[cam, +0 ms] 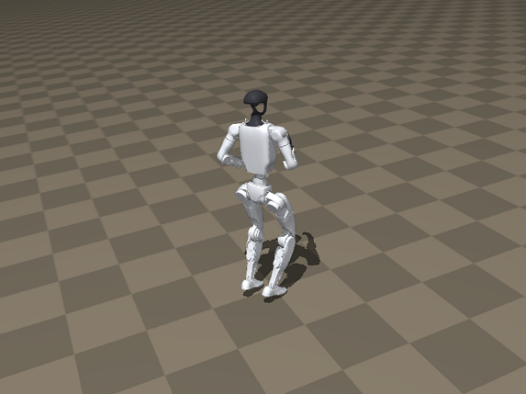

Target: Run

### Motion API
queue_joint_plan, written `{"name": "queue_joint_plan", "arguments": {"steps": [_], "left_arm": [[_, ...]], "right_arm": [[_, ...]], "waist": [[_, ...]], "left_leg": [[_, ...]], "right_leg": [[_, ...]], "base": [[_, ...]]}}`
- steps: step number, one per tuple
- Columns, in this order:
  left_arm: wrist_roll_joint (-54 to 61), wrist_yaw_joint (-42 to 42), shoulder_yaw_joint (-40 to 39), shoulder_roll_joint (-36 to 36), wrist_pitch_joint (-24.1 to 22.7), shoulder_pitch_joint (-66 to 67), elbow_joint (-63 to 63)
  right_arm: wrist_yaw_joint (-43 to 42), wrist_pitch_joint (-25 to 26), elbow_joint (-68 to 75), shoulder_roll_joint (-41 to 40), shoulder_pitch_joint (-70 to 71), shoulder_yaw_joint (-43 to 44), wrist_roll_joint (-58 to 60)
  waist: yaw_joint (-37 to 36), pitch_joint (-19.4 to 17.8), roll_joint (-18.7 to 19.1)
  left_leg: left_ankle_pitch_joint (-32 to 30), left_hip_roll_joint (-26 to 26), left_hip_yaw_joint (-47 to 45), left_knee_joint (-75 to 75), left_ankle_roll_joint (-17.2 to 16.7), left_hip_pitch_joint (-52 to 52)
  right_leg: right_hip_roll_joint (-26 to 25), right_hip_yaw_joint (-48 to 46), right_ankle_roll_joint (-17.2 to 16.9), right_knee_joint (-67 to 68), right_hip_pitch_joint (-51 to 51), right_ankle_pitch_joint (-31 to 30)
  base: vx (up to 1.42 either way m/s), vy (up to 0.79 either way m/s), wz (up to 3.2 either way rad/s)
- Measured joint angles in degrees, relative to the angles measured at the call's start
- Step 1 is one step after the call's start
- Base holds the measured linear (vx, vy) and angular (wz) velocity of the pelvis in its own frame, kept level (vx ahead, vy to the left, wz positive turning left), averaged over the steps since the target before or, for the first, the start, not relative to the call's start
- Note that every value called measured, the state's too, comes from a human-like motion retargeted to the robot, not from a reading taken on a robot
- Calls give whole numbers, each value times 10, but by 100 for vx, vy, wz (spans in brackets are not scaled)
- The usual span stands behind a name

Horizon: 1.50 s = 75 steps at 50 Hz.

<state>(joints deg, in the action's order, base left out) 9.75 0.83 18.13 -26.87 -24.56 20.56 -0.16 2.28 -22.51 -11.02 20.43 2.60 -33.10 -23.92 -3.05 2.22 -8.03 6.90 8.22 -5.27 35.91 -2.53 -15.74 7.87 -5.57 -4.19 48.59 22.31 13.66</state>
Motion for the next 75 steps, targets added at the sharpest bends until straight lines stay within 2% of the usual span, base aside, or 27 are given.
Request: {"name": "queue_joint_plan", "arguments": {"steps": [3, 5, 14, 20, 23, 27, 30, 33, 37, 40, 44, 48, 51, 55, 57, 60, 63, 65, 70, 73, 75], "left_arm": [[11, 12, -12, 9, 8, 27, -6], [12, 16, -14, 16, 10, 34, -10], [29, 37, 9, 28, 18, 3, -51], [57, 42, 28, 15, 24, -11, -41], [70, 41, 30, 3, 29, -16, -30], [71, 34, 23, -21, 35, -38, -20], [65, 23, 16, -29, 32, -55, -17], [61, 13, 12, -28, 28, -55, 0], [53, 11, 16, -27, 24, -48, 21], [41, 9, 26, -26, 23, -52, 25], [23, 1, 40, -23, 24, -62, 16], [7, -6, 48, -16, 26, -75, 12], [2, -14, 52, -13, 29, -91, 3], [-19, -32, 44, -16, 27, -118, -8], [-27, -42, 37, -10, 24, -128, -14], [-19, -44, 34, 4, 26, -124, -26], [-19, -34, 39, 8, 32, -103, -36], [-24, -28, 44, 6, 35, -92, -45], [-36, -14, 53, -10, 39, -79, -67], [-37, -6, 61, -23, 43, -68, -77], [-32, 0, 64, -35, 45, -66, -82]], "right_arm": [[3, 1, 0, 5, -4, 1, 3], [3, 1, 5, 12, -17, 3, 13], [-28, 4, 33, 36, -58, 27, 75], [-52, 5, 37, 48, -79, 47, 127], [-63, 9, 37, 56, -81, 57, 158], [-71, 25, 41, 73, -65, 62, 197], [-60, 34, 50, 82, -42, 58, 201], [-41, 40, 48, 85, -42, 47, 174], [-24, 50, 47, 86, -45, 30, 139], [-17, 50, 55, 86, -41, 21, 133], [-13, 43, 67, 86, -31, 15, 141], [-20, 36, 64, 85, -31, 13, 157], [-30, 33, 61, 82, -28, 19, 163], [-45, 35, 67, 78, -17, 28, 165], [-48, 38, 75, 75, -10, 31, 162], [-46, 43, 84, 67, -16, 36, 151], [-42, 52, 88, 63, -30, 27, 139], [-41, 54, 90, 64, -30, 17, 138], [-27, 48, 91, 73, -10, -1, 143], [-21, 46, 81, 72, 9, -10, 147], [-18, 47, 76, 72, 24, -14, 152]], "waist": [[-5, 8, -2], [0, 9, -4], [24, 2, 28], [51, -13, 56], [62, -30, 68], [67, -66, 91], [71, -92, 109], [78, -89, 115], [85, -65, 113], [86, -50, 104], [81, -46, 89], [79, -49, 72], [79, -57, 65], [81, -90, 72], [77, -104, 86], [66, -99, 108], [62, -85, 103], [57, -78, 95], [42, -75, 65], [35, -79, 51], [32, -86, 41]], "left_leg": [[-21, 19, 17, -20, 0, 0], [-14, 32, 26, 3, 2, -5], [-38, 21, 12, -29, -17, 75], [43, -10, -21, 75, -2, 79], [108, -32, -33, 164, 6, 77], [203, -69, -35, 268, 8, 76], [219, -87, -29, 284, -1, 75], [173, -91, -27, 212, -12, 75], [56, -81, -40, 68, -43, 72], [-12, -64, -56, -14, -61, 68], [-27, -42, -80, -47, -61, 63], [3, -34, -104, -8, -49, 50], [55, -46, -121, 60, -38, 38], [170, -98, -135, 224, -20, 2], [181, -127, -125, 280, -25, -20], [151, -145, -92, 265, -40, -36], [62, -112, -65, 169, -61, -23], [7, -84, -48, 111, -74, -14], [-31, -16, -12, 16, -68, 16], [6, 11, 7, 33, -50, 23], [68, 28, 18, 68, -26, 29]], "right_leg": [[15, 13, 4, 18, 9, 4], [29, 22, 9, 49, 16, 21], [43, 16, 20, 50, -22, 27], [38, 5, 19, 66, -39, 54], [27, 12, 25, 93, -45, 103], [-1, 18, 54, 134, -42, 207], [-26, 24, 60, 138, -33, 224], [-28, 17, 41, 94, -24, 156], [-2, -20, 21, 12, -14, 66], [26, -54, 18, -6, -2, 45], [66, -95, 22, 33, 2, 56], [104, -120, 23, 77, -8, 79], [112, -121, 28, 97, -20, 126], [91, -107, 63, 139, -25, 258], [65, -102, 72, 142, -25, 273], [19, -93, 56, 82, -36, 201], [20, -87, 17, 26, -48, 74], [34, -88, 4, 16, -44, 22], [82, -92, -7, 53, -30, 3], [109, -87, 3, 109, -23, 32], [124, -73, 14, 165, -18, 71]], "base": [[1, -1, -336], [1, 0, -315], [6, -1, -300], [0, 0, -269], [-4, 0, -235], [-6, 0, -207], [-6, 1, -183], [-5, 2, -171], [-6, 1, -154], [-9, 1, -134], [-11, 3, -120], [-11, 5, -90], [-9, 5, -65], [-8, 4, -47], [-3, 4, -62], [2, 5, -76], [6, 7, -62], [5, 8, -57], [3, 9, -55], [-1, 9, -42], [-1, 7, -28]]}}
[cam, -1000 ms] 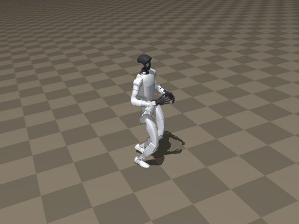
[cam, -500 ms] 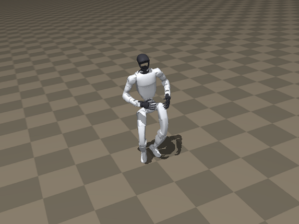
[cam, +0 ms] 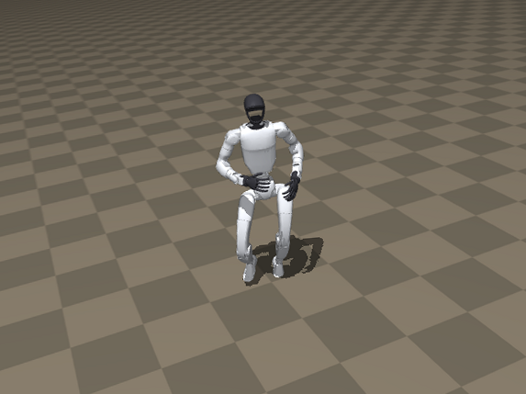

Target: Run

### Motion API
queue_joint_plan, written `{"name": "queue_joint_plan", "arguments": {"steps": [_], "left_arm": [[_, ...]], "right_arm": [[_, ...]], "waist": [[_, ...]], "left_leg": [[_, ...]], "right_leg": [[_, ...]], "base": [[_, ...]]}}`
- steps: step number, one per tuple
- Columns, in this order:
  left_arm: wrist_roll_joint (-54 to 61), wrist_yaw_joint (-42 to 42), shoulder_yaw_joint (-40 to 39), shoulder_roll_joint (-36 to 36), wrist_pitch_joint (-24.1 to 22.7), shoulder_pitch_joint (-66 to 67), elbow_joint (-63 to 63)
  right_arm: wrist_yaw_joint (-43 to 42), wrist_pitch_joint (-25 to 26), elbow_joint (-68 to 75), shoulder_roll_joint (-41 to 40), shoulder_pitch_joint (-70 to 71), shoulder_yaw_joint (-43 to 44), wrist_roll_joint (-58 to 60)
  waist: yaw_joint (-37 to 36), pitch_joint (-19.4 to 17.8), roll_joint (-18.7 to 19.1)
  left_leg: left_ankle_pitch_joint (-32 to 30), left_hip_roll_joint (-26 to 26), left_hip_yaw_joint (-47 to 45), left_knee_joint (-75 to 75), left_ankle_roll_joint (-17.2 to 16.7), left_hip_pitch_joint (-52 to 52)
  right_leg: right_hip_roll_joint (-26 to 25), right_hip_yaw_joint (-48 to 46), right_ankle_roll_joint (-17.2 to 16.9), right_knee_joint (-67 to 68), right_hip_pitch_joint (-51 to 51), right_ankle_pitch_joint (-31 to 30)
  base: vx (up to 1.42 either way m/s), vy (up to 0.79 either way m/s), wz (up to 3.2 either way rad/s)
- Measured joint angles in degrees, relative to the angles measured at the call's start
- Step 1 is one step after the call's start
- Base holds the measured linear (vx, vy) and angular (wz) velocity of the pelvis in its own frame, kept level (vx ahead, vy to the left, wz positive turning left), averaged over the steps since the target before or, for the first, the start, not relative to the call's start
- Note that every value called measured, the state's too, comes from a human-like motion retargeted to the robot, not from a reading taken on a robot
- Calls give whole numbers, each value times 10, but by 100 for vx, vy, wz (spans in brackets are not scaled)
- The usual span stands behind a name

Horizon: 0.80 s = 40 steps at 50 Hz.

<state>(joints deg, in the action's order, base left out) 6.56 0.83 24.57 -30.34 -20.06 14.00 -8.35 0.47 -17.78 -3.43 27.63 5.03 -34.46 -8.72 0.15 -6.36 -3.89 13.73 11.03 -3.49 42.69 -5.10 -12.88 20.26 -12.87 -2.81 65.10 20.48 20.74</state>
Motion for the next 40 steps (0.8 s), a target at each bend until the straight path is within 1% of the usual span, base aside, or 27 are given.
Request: {"name": "queue_joint_plan", "arguments": {"steps": [3, 5, 7, 8, 10, 11, 12, 15, 16, 17, 18, 19, 20, 22, 23, 25, 27, 28, 30, 33, 35, 37, 38, 40], "left_arm": [[2, 8, 1, -23, 2, -17, -5], [-6, 9, 4, -38, 4, -42, -7], [-12, 9, 7, -46, 4, -77, 1], [-14, 8, 9, -46, 4, -92, 10], [-18, 2, 9, -39, 2, -111, 38], [-20, 0, 7, -33, 2, -116, 52], [-22, -3, 5, -27, 1, -121, 66], [-37, -15, -3, -6, -4, -128, 96], [-43, -20, -3, -1, -7, -130, 101], [-49, -24, -2, 3, -10, -133, 104], [-53, -28, 0, 5, -13, -135, 105], [-57, -32, 3, 6, -16, -138, 103], [-59, -35, 7, 7, -18, -141, 101], [-65, -40, 14, 7, -18, -141, 92], [-67, -41, 15, 7, -17, -145, 87], [-70, -40, 20, 10, -14, -136, 75], [-66, -36, 20, 9, -10, -127, 60], [-62, -33, 18, 9, -7, -122, 53], [-53, -28, 14, 9, -1, -111, 37], [-53, -22, -1, 3, 6, -99, 16], [-59, -19, -12, -1, 7, -93, 10], [-54, -12, -23, -3, 9, -85, 20], [-52, -12, -27, -2, 9, -76, 30], [-52, -11, -30, 3, 10, -59, 49]], "right_arm": [[-1, 10, 3, -5, 27, 1, 15], [-2, 20, 16, -12, 42, 2, 26], [7, 29, 28, -18, 56, 5, 29], [14, 33, 32, -17, 58, 5, 28], [30, 38, 26, -10, 55, 3, 20], [38, 41, 19, -3, 51, 1, 15], [44, 43, 12, 3, 48, -1, 11], [54, 45, -2, 19, 35, -9, 6], [54, 45, -3, 23, 31, -11, 9], [53, 44, -5, 28, 28, -13, 12], [53, 43, -5, 31, 26, -15, 14], [52, 42, -5, 35, 24, -17, 17], [51, 40, -4, 38, 23, -18, 19], [49, 38, -2, 42, 20, -21, 26], [47, 37, -3, 45, 23, -20, 27], [44, 37, 0, 48, 19, -19, 32], [43, 38, 2, 51, 20, -14, 36], [43, 38, 1, 53, 22, -10, 39], [42, 40, -1, 56, 26, 2, 48], [39, 47, -1, 61, 31, 30, 77], [39, 50, 1, 62, 30, 51, 94], [48, 54, -4, 61, 26, 67, 92], [51, 56, -11, 60, 19, 71, 86], [57, 61, -23, 59, 5, 73, 72]], "waist": [[4, -28, -13], [9, -49, -16], [14, -62, -13], [19, -62, -9], [32, -55, -1], [41, -48, 3], [50, -40, 6], [75, -11, 9], [80, -3, 10], [84, 4, 12], [86, 10, 15], [87, 13, 19], [86, 15, 24], [85, 15, 26], [79, 14, 36], [76, 11, 36], [72, 7, 37], [69, 3, 37], [63, -9, 38], [54, -38, 38], [48, -54, 39], [46, -61, 40], [49, -59, 41], [54, -49, 42]], "left_leg": [[156, 13, 0, 90, 50, -1], [227, 12, -2, 144, 70, -9], [249, 2, -3, 163, 75, -15], [247, -3, -1, 157, 73, -15], [218, -10, 12, 122, 60, -9], [181, -14, 17, 90, 47, -2], [134, -18, 23, 54, 31, 6], [-57, -19, 41, -70, -31, 23], [-100, -20, 42, -96, -46, 22], [-134, -22, 42, -117, -59, 20], [-151, -25, 40, -126, -67, 15], [-152, -31, 37, -124, -71, 9], [-145, -37, 34, -117, -73, 1], [-115, -43, 24, -82, -64, -13], [-99, -56, 21, -70, -61, -15], [-51, -60, 14, -22, -45, -23], [11, -62, 13, 31, -26, -27], [46, -63, 14, 62, -17, -27], [136, -65, 13, 133, 6, -25], [273, -71, 5, 229, 39, -25], [318, -75, -2, 268, 50, -24], [309, -78, -2, 260, 56, -13], [289, -78, -2, 241, 56, -5], [212, -77, 0, 181, 45, 12]], "right_leg": [[14, 29, 13, 111, 14, 72], [11, 47, 15, 179, 31, 88], [-4, 59, 13, 216, 57, 70], [-13, 60, 13, 220, 70, 59], [-31, 60, 10, 201, 89, 40], [-38, 57, 8, 175, 94, 26], [-45, 54, 6, 146, 97, 12], [-55, 46, -4, 45, 105, -35], [-59, 44, -8, 16, 109, -46], [-64, 41, -12, -13, 112, -56], [-71, 38, -16, -40, 113, -62], [-82, 36, -20, -65, 114, -66], [-94, 35, -25, -90, 113, -69], [-108, 38, -32, -119, 111, -63], [-126, 36, -33, -144, 104, -68], [-133, 46, -36, -137, 105, -60], [-140, 58, -35, -107, 106, -42], [-143, 64, -31, -84, 106, -24], [-146, 73, -21, -21, 106, 29], [-141, 80, 3, 75, 109, 137], [-139, 82, 9, 114, 108, 175], [-143, 84, 6, 108, 97, 161], [-146, 87, -1, 92, 89, 141], [-150, 91, -22, 37, 67, 69]], "base": [[-1, 4, -9], [0, 0, 0], [0, 0, 0], [0, 0, 0], [0, 0, 0], [4, -1, 23], [4, -1, 29], [3, -2, 35], [0, -2, 33], [-1, -2, 27], [-2, -1, 20], [0, 0, 0], [0, 0, 0], [0, 0, 0], [0, 0, 0], [0, 0, 0], [0, 0, 0], [0, 0, 0], [0, 0, 0], [0, 0, 0], [0, 0, 0], [0, 0, 0], [0, 0, 0], [0, 0, 0]]}}
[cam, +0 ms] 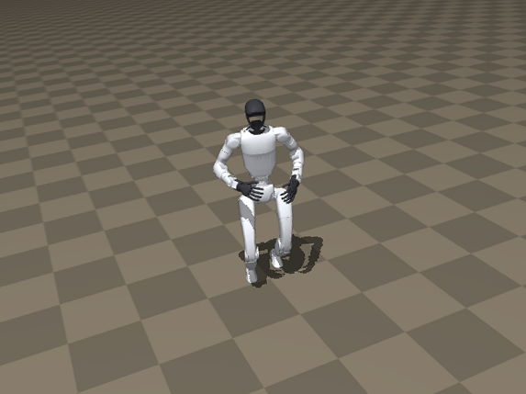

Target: Run

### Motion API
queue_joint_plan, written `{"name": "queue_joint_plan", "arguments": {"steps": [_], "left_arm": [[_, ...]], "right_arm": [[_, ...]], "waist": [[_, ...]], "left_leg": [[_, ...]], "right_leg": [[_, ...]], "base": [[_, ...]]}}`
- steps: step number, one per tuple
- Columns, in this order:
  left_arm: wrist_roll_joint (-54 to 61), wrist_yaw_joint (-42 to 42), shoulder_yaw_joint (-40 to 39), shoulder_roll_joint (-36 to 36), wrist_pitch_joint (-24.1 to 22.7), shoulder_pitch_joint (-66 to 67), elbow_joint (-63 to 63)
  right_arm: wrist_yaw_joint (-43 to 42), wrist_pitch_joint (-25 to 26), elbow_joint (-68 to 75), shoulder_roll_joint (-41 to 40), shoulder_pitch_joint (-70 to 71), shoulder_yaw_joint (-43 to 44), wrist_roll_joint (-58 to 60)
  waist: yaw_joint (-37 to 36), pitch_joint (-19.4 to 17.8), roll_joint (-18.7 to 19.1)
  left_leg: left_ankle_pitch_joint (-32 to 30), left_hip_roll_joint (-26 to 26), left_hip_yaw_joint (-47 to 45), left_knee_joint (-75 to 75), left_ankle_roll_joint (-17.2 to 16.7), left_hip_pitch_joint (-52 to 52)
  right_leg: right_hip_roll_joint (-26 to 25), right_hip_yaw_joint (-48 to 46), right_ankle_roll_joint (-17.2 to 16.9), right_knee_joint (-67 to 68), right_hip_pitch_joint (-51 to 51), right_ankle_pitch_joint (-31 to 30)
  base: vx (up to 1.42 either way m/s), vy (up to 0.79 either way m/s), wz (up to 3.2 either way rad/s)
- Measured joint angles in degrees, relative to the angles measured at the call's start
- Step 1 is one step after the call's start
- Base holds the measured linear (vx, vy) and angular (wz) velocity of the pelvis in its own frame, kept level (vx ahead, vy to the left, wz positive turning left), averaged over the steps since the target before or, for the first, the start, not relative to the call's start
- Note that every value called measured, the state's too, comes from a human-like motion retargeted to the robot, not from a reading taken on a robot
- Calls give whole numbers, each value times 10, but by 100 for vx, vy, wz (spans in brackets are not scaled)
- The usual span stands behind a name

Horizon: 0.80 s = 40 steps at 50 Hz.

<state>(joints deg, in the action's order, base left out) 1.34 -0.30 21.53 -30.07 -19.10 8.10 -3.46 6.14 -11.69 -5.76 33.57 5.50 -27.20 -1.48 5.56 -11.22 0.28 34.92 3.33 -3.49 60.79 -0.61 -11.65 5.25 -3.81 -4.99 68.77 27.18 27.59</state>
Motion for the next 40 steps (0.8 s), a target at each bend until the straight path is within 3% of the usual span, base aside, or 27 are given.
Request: {"name": "queue_joint_plan", "arguments": {"steps": [4, 5, 7, 10, 15, 18, 23, 25, 29, 34, 37, 40], "left_arm": [[-5, 7, 3, 19, 3, 14, 16], [-5, 9, 5, 22, 2, 12, 17], [-1, 9, 14, 21, 1, 4, 18], [2, 4, 31, 16, -1, -13, 14], [1, 0, 51, 10, -2, -27, 15], [9, 1, 57, 8, 0, -28, 11], [26, -12, 61, 6, 7, -37, -10], [18, -23, 63, 8, 8, -45, -22], [3, -45, 68, 26, 6, -63, -46], [-18, -48, 80, 50, 1, -82, -73], [-35, -38, 90, 52, 2, -106, -99], [-52, -27, 103, 48, 6, -132, -128]], "right_arm": [[-6, 5, 1, -5, -19, -24, -18], [-7, 4, 4, -6, -21, -30, -18], [-10, 0, 11, -6, -20, -44, -15], [-11, -6, 27, -5, -13, -62, -11], [-17, -7, 36, -7, -9, -82, -3], [-23, -8, 39, -9, -5, -83, 7], [-55, -8, 60, -17, 14, -73, 42], [-69, -8, 80, -24, 21, -69, 55], [-86, -11, 127, -38, 42, -79, 47], [-86, -12, 186, -50, 58, -112, 27], [-75, -11, 223, -54, 73, -133, 23], [-60, -10, 255, -54, 88, -149, 22]], "waist": [[10, 28, 3], [13, 35, 3], [15, 42, 6], [13, 45, 12], [11, 41, 13], [9, 35, 9], [16, -9, -9], [20, -26, -15], [31, -33, -12], [42, -7, 8], [41, 7, 22], [37, 16, 30]], "left_leg": [[-261, 6, 5, -196, -74, 30], [-308, 5, 0, -234, -86, 33], [-336, 3, -10, -269, -96, 28], [-326, -1, -22, -275, -98, 15], [-257, -5, -46, -237, -72, 18], [-160, 1, -45, -178, -45, 31], [84, 18, -36, -53, 22, 61], [130, 17, -39, -24, 36, 68], [88, 10, -30, -56, 32, 82], [-91, -10, -7, -148, -33, 67], [-162, -25, -2, -181, -65, 43], [-185, -31, -1, -189, -80, 18]], "right_leg": [[10, -15, -46, -161, -30, -224], [12, -19, -56, -192, -28, -261], [13, -30, -67, -224, -17, -288], [10, -49, -71, -248, 3, -290], [22, -72, -63, -243, 29, -261], [36, -72, -46, -182, 42, -205], [61, -52, -8, 3, 52, -32], [65, -47, -2, 46, 51, -1], [41, -38, -16, 16, 35, -42], [-14, -34, -56, -128, 2, -166], [-31, -43, -53, -198, -13, -170], [-35, -54, -40, -223, -31, -143]], "base": [[0, 0, 0], [-6, 2, -4], [-8, 3, -8], [-10, 3, -19], [-6, 2, -24], [-2, 0, -7], [0, -2, 8], [-1, -3, 11], [-1, -1, 0], [-12, -2, -11], [-19, 0, -10], [-22, 1, -4]]}}
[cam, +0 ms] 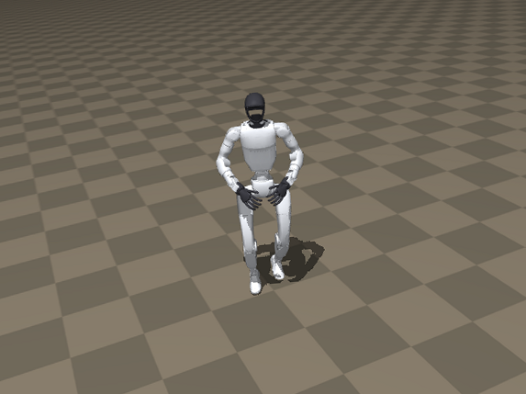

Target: Run

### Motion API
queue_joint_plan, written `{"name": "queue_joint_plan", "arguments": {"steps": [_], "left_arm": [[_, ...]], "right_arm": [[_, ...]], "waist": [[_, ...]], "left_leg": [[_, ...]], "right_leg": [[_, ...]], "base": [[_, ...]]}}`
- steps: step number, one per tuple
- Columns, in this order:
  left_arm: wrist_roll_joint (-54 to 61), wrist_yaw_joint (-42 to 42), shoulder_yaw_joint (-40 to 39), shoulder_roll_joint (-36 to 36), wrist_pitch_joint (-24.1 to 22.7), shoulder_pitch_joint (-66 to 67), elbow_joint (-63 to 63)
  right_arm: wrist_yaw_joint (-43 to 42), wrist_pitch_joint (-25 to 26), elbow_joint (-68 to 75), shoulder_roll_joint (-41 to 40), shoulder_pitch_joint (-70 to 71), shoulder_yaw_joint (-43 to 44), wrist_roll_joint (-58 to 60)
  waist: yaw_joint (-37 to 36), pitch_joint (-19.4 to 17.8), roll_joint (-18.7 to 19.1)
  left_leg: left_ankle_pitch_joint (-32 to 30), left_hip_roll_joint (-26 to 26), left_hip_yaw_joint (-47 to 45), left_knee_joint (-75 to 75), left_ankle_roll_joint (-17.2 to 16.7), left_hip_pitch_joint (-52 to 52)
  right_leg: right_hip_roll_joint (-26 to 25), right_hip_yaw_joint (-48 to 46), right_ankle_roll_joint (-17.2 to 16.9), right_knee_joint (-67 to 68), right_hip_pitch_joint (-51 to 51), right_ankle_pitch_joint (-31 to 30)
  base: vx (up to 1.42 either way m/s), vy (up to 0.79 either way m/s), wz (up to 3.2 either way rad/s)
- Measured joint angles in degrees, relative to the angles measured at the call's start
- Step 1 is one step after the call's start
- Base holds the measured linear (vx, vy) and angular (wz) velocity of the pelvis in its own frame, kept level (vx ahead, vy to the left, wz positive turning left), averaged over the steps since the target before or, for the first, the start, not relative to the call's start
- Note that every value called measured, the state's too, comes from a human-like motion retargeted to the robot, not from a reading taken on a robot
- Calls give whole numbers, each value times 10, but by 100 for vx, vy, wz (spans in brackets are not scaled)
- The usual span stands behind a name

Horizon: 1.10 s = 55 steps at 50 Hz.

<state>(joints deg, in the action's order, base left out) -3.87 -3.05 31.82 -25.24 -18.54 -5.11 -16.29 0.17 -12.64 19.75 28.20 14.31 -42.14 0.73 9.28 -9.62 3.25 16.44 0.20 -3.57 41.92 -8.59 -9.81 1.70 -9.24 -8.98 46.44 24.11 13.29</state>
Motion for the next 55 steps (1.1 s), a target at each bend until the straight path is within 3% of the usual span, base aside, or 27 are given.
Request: {"name": "queue_joint_plan", "arguments": {"steps": [7, 15, 23, 40, 55], "left_arm": [[-33, 34, 18, -6, 19, -28, -82], [-56, 69, 13, -20, 28, -14, -161], [-71, 84, -7, -25, 33, 7, -227], [-68, 82, -22, 4, 42, 10, -288], [-62, 64, -34, 29, 52, -15, -345]], "right_arm": [[35, 1, 51, 11, 17, -18, 16], [52, 3, 62, 20, -2, 11, 22], [63, 6, 75, 13, -21, 37, 38], [54, 2, 132, -5, -40, 33, 68], [48, -2, 166, -12, -44, 17, 94]], "waist": [[-10, 7, 0], [-28, 0, -12], [-48, -11, -11], [-63, -5, 7], [-58, -16, 22]], "left_leg": [[16, 17, 2, 0, 6, -22], [98, 36, 3, 30, 34, -19], [117, 15, 4, 33, 33, -20], [60, -25, 23, -13, -5, -50], [49, -56, 14, 20, -23, -86]], "right_leg": [[24, -10, 23, 22, -69, 69], [47, -5, 18, 26, -170, 144], [14, -3, 16, -66, -236, 175], [-42, -22, 36, -241, -271, 127], [-53, -38, 50, -217, -249, 127]], "base": [[-19, 2, 0], [-14, -1, -3], [-12, -8, -6], [-11, -10, 2], [-10, -4, 10]]}}
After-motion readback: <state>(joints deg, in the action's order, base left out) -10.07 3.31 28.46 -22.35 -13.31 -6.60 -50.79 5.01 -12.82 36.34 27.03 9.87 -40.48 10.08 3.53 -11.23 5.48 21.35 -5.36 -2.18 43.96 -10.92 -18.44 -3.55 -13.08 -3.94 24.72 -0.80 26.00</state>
